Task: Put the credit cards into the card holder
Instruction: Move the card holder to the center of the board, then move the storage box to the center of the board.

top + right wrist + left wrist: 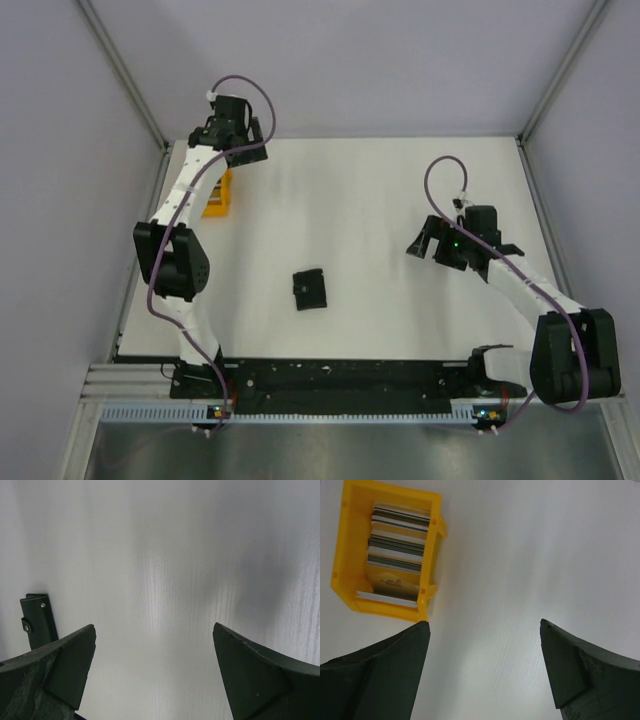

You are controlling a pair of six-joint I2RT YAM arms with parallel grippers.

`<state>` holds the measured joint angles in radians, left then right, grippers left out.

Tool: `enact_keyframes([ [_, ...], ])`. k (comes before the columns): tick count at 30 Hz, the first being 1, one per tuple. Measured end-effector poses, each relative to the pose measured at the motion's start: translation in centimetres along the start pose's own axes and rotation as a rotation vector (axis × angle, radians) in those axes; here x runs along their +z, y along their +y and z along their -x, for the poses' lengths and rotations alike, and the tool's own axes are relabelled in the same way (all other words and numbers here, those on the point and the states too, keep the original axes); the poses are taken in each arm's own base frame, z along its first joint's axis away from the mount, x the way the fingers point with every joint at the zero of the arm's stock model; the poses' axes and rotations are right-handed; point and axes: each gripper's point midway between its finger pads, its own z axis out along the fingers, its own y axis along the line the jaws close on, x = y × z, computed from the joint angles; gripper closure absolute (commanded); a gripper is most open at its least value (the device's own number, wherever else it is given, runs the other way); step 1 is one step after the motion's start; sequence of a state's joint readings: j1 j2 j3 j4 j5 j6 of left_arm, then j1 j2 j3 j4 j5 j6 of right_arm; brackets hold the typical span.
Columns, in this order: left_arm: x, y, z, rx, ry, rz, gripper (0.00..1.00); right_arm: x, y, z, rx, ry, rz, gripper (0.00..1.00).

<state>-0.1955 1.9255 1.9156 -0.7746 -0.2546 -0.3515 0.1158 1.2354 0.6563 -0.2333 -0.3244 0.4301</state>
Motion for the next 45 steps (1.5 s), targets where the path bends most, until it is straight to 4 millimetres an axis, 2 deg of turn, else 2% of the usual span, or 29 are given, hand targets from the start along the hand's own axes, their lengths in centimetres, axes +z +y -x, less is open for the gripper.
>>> enact_keyframes([
  [3,1.9,1.9,0.7,-0.011,-0.015,0.035,0.02,0.0,0.0,0.0,-0.008,0.002,0.003,0.01],
  [12,5.8,4.3,1.7,0.015,-0.051,0.067,0.02,-0.2,0.3,0.0,-0.021,0.021,0.009,0.01],
  [17,7.2,5.6,1.9,0.032,-0.058,0.083,0.02,-0.2,0.3,0.0,-0.019,0.025,0.009,0.01],
  [20,7.8,6.0,2.1,0.041,-0.062,0.081,0.08,-0.2,0.3,-0.1,-0.018,0.027,0.008,0.02],
  [23,8.5,6.2,1.9,0.057,-0.060,0.076,0.08,-0.2,0.3,-0.1,-0.016,0.029,0.007,0.02],
  [31,9.9,6.5,0.9,0.060,-0.033,0.080,0.15,-0.2,0.3,-0.2,-0.009,0.031,0.006,0.01],
  [37,11.9,7.6,-0.8,0.032,0.019,0.086,0.20,-0.3,0.3,-0.2,-0.008,0.029,0.006,0.02],
  [40,12.5,8.1,-1.8,0.025,0.046,0.091,0.30,-0.3,0.3,-0.1,-0.008,0.027,0.007,0.01],
  [45,13.0,8.2,-3.1,0.021,0.079,0.089,0.41,-0.3,0.3,-0.2,-0.007,0.027,0.007,0.01],
])
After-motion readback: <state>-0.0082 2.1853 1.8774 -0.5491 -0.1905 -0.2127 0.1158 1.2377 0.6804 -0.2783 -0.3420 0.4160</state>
